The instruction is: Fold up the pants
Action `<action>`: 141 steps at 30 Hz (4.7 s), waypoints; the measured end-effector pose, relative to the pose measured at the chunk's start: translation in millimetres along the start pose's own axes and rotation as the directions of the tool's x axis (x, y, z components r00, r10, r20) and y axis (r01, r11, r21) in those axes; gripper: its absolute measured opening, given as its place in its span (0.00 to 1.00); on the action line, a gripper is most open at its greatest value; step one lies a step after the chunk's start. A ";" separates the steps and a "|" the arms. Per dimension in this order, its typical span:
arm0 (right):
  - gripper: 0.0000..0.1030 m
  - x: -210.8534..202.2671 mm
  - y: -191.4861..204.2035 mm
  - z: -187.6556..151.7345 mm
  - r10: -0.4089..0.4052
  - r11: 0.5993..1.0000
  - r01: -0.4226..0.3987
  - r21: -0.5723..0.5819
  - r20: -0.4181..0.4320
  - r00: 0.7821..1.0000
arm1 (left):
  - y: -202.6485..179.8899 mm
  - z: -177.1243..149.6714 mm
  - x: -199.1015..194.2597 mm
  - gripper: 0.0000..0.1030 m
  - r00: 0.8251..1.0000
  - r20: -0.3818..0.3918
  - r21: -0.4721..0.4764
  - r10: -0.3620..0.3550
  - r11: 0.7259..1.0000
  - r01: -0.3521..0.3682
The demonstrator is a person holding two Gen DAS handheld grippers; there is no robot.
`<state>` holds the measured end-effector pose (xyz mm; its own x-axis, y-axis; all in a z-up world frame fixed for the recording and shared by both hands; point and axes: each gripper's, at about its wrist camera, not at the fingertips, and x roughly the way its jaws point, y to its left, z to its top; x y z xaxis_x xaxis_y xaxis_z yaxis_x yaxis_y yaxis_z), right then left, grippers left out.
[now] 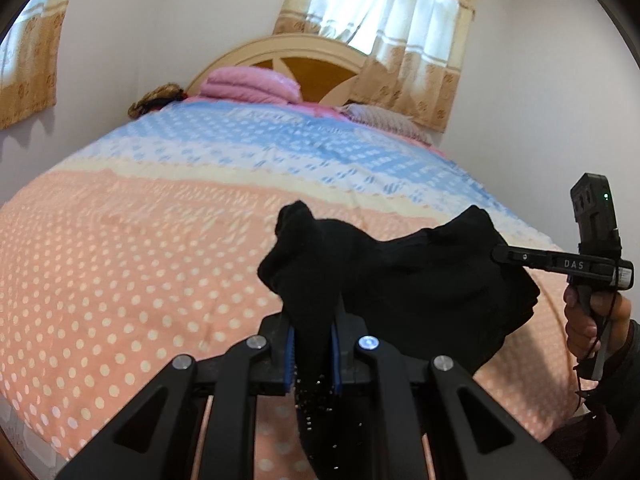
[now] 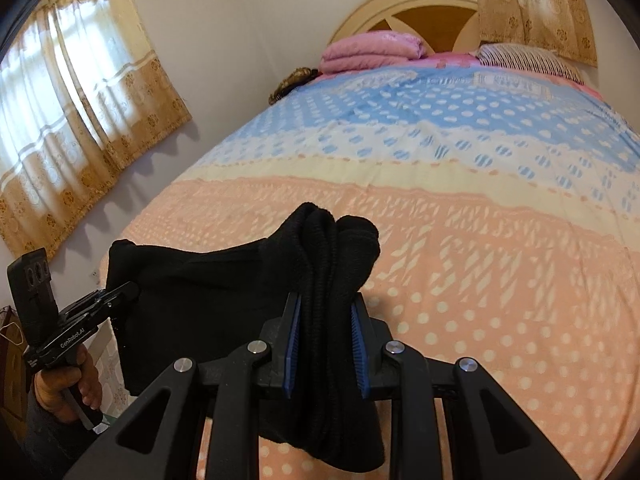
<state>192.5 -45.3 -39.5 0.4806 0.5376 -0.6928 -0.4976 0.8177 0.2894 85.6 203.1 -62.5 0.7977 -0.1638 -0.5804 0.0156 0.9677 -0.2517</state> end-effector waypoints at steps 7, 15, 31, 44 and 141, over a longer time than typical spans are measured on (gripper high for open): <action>0.24 24.6 -24.3 -10.4 -0.015 0.997 0.018 0.079 -0.045 0.999 | 4.5 -15.6 32.5 0.16 0.997 -0.062 0.024 0.048 0.999 -0.046; 0.24 26.1 -24.9 -12.9 -0.021 0.997 0.025 0.077 -0.046 0.999 | 9.1 -18.9 33.0 0.20 0.995 -0.067 0.035 0.068 0.997 -0.065; 0.43 27.1 -47.8 -38.0 0.095 0.983 -0.072 0.166 -0.134 0.986 | 13.0 -24.6 28.2 0.17 0.997 -0.057 0.020 0.054 0.998 -0.053; 0.31 29.3 -21.2 -28.5 -0.081 0.996 0.086 0.039 -0.107 0.991 | 15.7 -19.6 21.7 0.23 0.996 -0.078 0.024 0.052 0.998 -0.050; 0.70 -165.6 59.8 -130.6 -0.252 0.956 0.290 -0.040 0.387 0.887 | -71.6 -46.1 -86.0 1.00 0.956 0.168 0.059 0.242 0.965 -0.255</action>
<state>-11.1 -112.3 6.3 0.8313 0.3500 -0.4318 -0.3657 0.9294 0.0494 -12.0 139.1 -30.2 0.8672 0.1102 -0.4856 -0.1530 0.9870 -0.0492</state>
